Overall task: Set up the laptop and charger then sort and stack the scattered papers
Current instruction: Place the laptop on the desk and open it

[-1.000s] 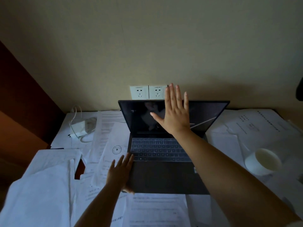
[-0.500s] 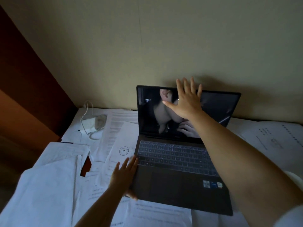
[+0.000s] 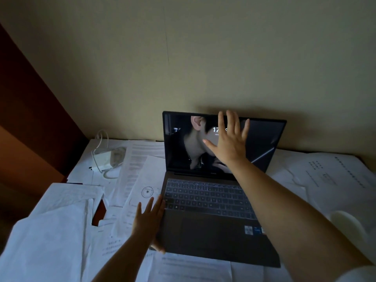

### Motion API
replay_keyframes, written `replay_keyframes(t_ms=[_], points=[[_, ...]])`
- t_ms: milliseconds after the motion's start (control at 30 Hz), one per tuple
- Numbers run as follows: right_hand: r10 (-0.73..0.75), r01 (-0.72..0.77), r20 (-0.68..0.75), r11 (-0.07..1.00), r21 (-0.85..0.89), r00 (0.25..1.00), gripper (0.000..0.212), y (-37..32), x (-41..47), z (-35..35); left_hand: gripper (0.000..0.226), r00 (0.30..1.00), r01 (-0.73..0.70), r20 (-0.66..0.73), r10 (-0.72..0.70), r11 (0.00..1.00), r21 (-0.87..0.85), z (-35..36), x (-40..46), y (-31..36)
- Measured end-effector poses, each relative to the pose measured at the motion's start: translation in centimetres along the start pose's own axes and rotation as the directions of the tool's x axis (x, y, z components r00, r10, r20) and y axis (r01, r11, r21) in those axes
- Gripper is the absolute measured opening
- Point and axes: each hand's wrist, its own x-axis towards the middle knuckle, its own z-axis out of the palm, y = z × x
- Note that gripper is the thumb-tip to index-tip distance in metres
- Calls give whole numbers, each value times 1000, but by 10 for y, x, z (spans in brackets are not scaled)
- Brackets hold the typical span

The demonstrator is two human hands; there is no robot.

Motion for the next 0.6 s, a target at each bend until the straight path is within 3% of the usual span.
replay_keyframes(t_ms=[233, 467, 600], points=[[37, -35, 104, 999, -24, 994, 104, -6, -1, 0, 143, 998, -18, 55, 17, 1000, 24, -4, -2, 1], [19, -21, 284, 1000, 6, 959, 105, 6, 35, 1, 121, 1000, 13, 6, -13, 999, -48, 4, 1, 0], [30, -31, 266, 1000, -1, 964, 102, 4, 38, 3, 121, 1000, 15, 18, -14, 999, -48, 8, 3, 0]])
